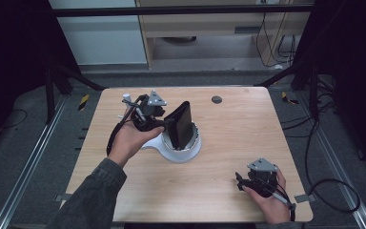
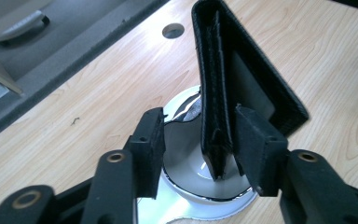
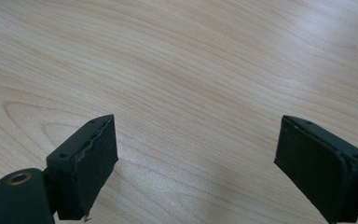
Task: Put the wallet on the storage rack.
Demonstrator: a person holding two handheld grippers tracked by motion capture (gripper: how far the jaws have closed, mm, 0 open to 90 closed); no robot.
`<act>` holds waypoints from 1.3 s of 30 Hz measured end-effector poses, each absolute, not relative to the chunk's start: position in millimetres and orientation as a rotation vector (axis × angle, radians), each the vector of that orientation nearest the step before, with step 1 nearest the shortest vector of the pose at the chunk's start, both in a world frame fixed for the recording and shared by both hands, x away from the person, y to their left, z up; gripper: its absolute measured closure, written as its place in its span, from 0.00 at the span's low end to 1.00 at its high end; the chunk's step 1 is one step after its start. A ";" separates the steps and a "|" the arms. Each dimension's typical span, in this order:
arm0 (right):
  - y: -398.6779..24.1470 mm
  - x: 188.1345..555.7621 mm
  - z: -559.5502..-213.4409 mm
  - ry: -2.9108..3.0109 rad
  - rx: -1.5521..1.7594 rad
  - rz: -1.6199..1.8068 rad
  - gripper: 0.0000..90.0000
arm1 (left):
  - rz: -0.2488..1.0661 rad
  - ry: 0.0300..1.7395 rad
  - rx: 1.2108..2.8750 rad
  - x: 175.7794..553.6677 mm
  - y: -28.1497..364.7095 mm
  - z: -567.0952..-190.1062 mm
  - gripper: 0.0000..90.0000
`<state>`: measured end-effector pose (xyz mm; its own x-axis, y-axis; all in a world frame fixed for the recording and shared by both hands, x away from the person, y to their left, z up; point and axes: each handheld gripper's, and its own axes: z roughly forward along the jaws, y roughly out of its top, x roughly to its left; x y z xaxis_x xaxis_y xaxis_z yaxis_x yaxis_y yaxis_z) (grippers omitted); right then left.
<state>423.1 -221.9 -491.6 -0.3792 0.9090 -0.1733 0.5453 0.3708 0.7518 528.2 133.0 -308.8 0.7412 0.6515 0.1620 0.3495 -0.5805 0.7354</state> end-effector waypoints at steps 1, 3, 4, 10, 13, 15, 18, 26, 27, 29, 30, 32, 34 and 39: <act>-221.8 423.2 -491.6 2.052 1.250 0.809 0.14 | 0.553 0.749 2.224 526.4 134.3 -308.2 0.58; -221.6 423.1 -491.6 2.053 1.249 0.810 0.14 | 0.560 0.744 2.214 521.1 138.1 -307.1 0.56; -221.5 423.0 -491.6 2.053 1.249 0.810 0.14 | 0.564 0.739 2.211 517.7 140.6 -306.8 0.56; -221.2 423.3 -492.1 2.054 1.243 0.809 0.14 | 0.578 0.716 2.207 501.7 149.7 -308.8 0.52; -221.1 423.3 -492.1 2.053 1.246 0.808 0.14 | 0.569 0.712 2.202 494.6 153.0 -311.2 0.49; -221.0 423.3 -492.0 2.056 1.242 0.807 0.14 | 0.563 0.714 2.209 489.1 155.0 -315.8 0.46; -221.0 423.2 -492.0 2.054 1.237 0.806 0.14 | 0.550 0.717 2.213 484.1 156.9 -322.2 0.43; -221.5 423.3 -491.8 2.056 1.239 0.805 0.14 | 0.503 0.720 2.247 475.7 154.6 -343.9 0.30; -221.3 423.4 -492.0 2.055 1.238 0.806 0.14 | 0.496 0.718 2.254 474.8 154.0 -346.1 0.28; -221.2 423.5 -492.0 2.056 1.235 0.804 0.14 | 0.483 0.722 2.262 473.0 152.1 -350.9 0.24; -221.1 423.5 -492.0 2.056 1.234 0.804 0.14 | 0.475 0.720 2.265 472.0 151.1 -353.4 0.23; -221.1 423.4 -492.0 2.056 1.234 0.803 0.14 | 0.462 0.717 2.279 470.1 149.1 -358.2 0.20; -221.0 423.3 -491.9 2.055 1.235 0.804 0.14 | 0.441 0.715 2.289 467.2 146.3 -365.4 0.17; -221.4 423.0 -491.6 2.055 1.239 0.807 0.13 | 0.391 0.718 2.302 462.1 143.0 -385.0 0.13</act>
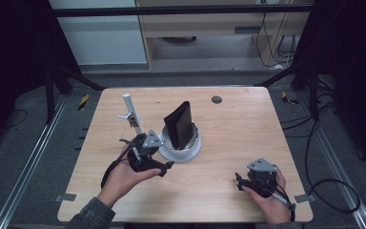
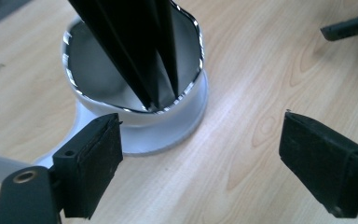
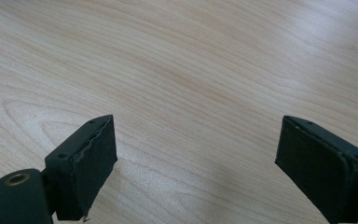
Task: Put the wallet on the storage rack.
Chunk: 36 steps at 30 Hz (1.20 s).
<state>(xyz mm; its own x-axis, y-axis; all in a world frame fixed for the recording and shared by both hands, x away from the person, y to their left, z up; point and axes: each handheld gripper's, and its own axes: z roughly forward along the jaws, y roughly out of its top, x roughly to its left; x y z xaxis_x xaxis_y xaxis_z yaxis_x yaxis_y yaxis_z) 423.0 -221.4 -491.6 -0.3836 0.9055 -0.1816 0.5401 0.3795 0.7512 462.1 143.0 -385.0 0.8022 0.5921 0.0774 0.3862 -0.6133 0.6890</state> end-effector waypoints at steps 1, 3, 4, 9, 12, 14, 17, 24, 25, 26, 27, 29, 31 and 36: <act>-221.7 423.0 -491.8 2.054 1.239 0.804 0.13 | 0.380 0.722 2.305 461.6 143.2 -389.0 0.12; -221.6 423.0 -491.8 2.054 1.238 0.803 0.13 | 0.370 0.730 2.303 460.5 144.4 -396.6 0.12; -221.5 422.9 -491.7 2.053 1.240 0.806 0.13 | 0.361 0.736 2.302 460.2 145.5 -400.7 0.12; -221.1 423.0 -492.1 2.052 1.241 0.805 0.13 | 0.338 0.750 2.317 457.6 154.6 -422.5 0.09; -220.7 422.9 -492.2 2.054 1.244 0.806 0.13 | 0.318 0.796 2.306 455.8 165.8 -437.7 0.09; -220.5 422.9 -492.3 2.057 1.244 0.810 0.12 | 0.327 0.822 2.315 454.8 174.0 -447.3 0.09; -220.0 423.1 -492.7 2.066 1.243 0.813 0.11 | 0.348 0.865 2.310 452.6 187.4 -459.3 0.09; -218.6 424.8 -495.2 2.094 1.257 0.841 0.09 | 0.400 0.987 2.280 449.1 226.0 -487.4 0.09; -218.7 425.6 -496.2 2.101 1.270 0.851 0.08 | 0.410 1.009 2.271 449.5 231.8 -493.0 0.09; -218.9 427.0 -497.8 2.112 1.288 0.860 0.08 | 0.404 1.028 2.263 449.8 234.9 -495.8 0.09; -219.5 428.2 -499.1 2.119 1.291 0.864 0.08 | 0.400 1.046 2.253 450.9 238.5 -498.6 0.10; -220.1 430.4 -501.3 2.133 1.321 0.885 0.07 | 0.418 1.063 2.228 452.8 243.1 -500.2 0.09; -220.2 433.2 -504.0 2.153 1.348 0.888 0.06 | 0.429 1.073 2.205 453.7 244.8 -501.8 0.09; -222.3 439.7 -510.7 2.174 1.363 0.904 0.04 | 0.457 1.040 2.160 453.1 247.4 -508.9 0.01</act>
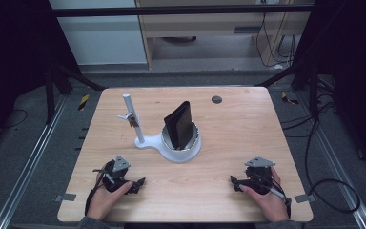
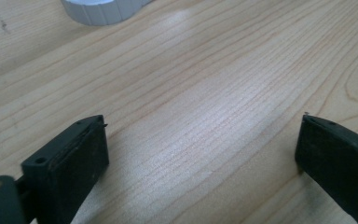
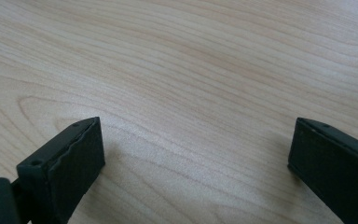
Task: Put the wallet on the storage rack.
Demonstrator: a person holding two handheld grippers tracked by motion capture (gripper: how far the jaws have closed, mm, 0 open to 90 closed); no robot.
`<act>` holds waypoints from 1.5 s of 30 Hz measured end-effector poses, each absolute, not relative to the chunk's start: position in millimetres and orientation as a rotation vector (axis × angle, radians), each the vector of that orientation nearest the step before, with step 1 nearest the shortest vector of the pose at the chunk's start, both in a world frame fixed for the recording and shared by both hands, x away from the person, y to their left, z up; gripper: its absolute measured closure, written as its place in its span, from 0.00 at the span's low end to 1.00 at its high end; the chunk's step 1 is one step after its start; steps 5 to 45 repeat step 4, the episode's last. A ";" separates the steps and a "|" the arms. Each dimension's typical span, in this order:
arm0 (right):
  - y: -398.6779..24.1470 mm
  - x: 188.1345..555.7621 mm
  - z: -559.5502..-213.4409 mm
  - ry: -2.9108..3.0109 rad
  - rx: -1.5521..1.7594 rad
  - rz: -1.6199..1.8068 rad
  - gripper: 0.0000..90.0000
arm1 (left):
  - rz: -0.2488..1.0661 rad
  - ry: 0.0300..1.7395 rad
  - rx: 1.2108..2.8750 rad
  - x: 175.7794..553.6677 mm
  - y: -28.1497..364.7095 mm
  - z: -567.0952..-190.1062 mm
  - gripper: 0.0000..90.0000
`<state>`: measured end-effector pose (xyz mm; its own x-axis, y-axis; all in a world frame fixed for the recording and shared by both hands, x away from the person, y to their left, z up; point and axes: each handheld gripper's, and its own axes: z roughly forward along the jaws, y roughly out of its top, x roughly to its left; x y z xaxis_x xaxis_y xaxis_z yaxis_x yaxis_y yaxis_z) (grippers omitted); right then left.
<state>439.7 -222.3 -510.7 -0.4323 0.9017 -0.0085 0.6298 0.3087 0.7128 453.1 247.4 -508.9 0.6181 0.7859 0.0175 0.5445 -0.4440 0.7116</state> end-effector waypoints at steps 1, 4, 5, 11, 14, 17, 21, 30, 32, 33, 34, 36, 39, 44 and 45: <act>-222.0 439.8 -511.2 2.169 1.368 0.911 0.03 | 0.456 1.039 2.161 453.2 247.5 -508.8 0.01; -222.0 439.3 -512.9 2.157 1.360 0.925 0.02 | 0.458 1.040 2.160 453.5 247.1 -509.0 0.00; -222.0 439.3 -512.9 2.157 1.360 0.925 0.02 | 0.458 1.040 2.160 453.5 247.1 -509.0 0.00; -222.0 439.3 -512.9 2.157 1.360 0.925 0.02 | 0.458 1.040 2.160 453.5 247.1 -509.0 0.00; -222.0 439.3 -512.9 2.157 1.360 0.925 0.02 | 0.458 1.040 2.160 453.5 247.1 -509.0 0.00; -222.0 439.3 -512.9 2.157 1.360 0.925 0.02 | 0.458 1.040 2.160 453.5 247.1 -509.0 0.00; -222.0 439.3 -512.9 2.157 1.360 0.925 0.02 | 0.458 1.040 2.160 453.5 247.1 -509.0 0.00; -222.0 439.3 -512.9 2.157 1.360 0.925 0.02 | 0.458 1.040 2.160 453.5 247.1 -509.0 0.00; -222.0 439.3 -512.9 2.157 1.360 0.925 0.02 | 0.458 1.040 2.160 453.5 247.1 -509.0 0.00; -222.0 439.3 -512.9 2.157 1.360 0.925 0.02 | 0.458 1.040 2.160 453.5 247.1 -509.0 0.00; -222.0 439.3 -512.9 2.157 1.360 0.925 0.02 | 0.458 1.040 2.160 453.5 247.1 -509.0 0.00; -222.0 439.3 -512.9 2.157 1.360 0.925 0.02 | 0.458 1.040 2.160 453.5 247.1 -509.0 0.00; -222.0 439.3 -512.9 2.157 1.360 0.925 0.02 | 0.458 1.040 2.160 453.5 247.1 -509.0 0.00; -222.0 439.3 -512.9 2.157 1.360 0.925 0.02 | 0.458 1.040 2.160 453.5 247.1 -509.0 0.00; -222.0 439.3 -512.9 2.157 1.360 0.925 0.02 | 0.458 1.040 2.160 453.5 247.1 -509.0 0.00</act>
